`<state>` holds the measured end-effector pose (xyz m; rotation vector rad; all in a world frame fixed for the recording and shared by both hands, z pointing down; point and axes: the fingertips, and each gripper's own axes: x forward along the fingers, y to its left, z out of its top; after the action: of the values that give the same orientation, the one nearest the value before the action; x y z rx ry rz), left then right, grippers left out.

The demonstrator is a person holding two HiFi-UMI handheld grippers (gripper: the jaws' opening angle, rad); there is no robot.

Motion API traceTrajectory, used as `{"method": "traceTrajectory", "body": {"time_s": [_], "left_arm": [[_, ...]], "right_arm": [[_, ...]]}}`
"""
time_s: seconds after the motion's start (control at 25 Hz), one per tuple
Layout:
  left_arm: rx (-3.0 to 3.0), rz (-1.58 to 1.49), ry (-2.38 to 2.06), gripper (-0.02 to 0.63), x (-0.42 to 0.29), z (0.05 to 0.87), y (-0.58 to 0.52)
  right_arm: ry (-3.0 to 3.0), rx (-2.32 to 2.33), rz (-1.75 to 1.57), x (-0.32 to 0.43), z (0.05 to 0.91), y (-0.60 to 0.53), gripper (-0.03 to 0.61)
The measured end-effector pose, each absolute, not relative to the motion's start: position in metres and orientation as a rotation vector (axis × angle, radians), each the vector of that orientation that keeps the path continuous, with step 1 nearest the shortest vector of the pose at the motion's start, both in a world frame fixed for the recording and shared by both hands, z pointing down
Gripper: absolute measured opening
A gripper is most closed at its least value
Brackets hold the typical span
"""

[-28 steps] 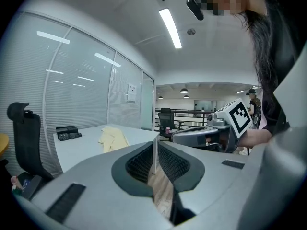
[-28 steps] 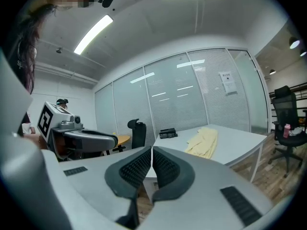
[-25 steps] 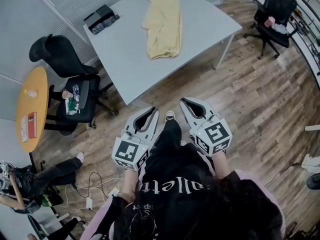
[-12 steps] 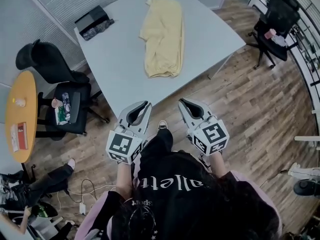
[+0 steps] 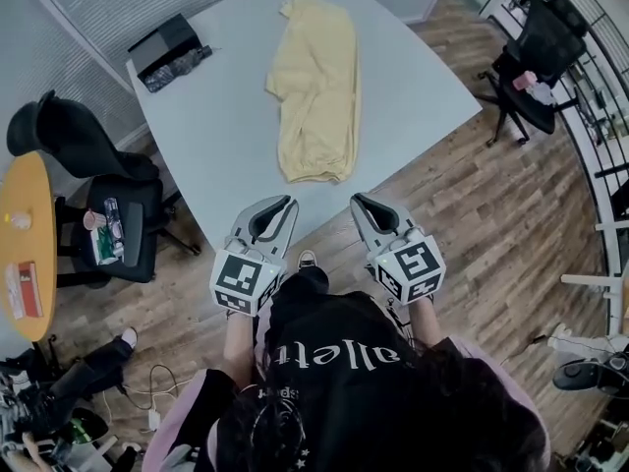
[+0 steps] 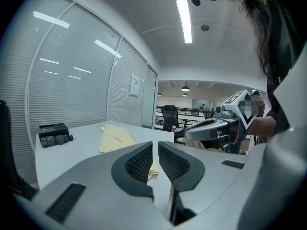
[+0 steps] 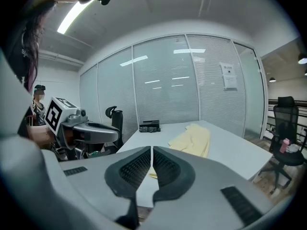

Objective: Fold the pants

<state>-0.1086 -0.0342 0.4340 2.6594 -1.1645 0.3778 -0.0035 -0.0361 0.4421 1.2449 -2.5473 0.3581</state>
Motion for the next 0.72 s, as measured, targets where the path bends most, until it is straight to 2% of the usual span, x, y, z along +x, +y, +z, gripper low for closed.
{"method": "traceTrajectory", "body": {"time_s": [0.72], "left_arm": [[2.474, 0.495, -1.224, 0.055, -0.110, 0.496, -0.089]], "right_arm": [[-2.538, 1.000, 0.494, 0.000, 0.508, -0.104, 0.031]]}}
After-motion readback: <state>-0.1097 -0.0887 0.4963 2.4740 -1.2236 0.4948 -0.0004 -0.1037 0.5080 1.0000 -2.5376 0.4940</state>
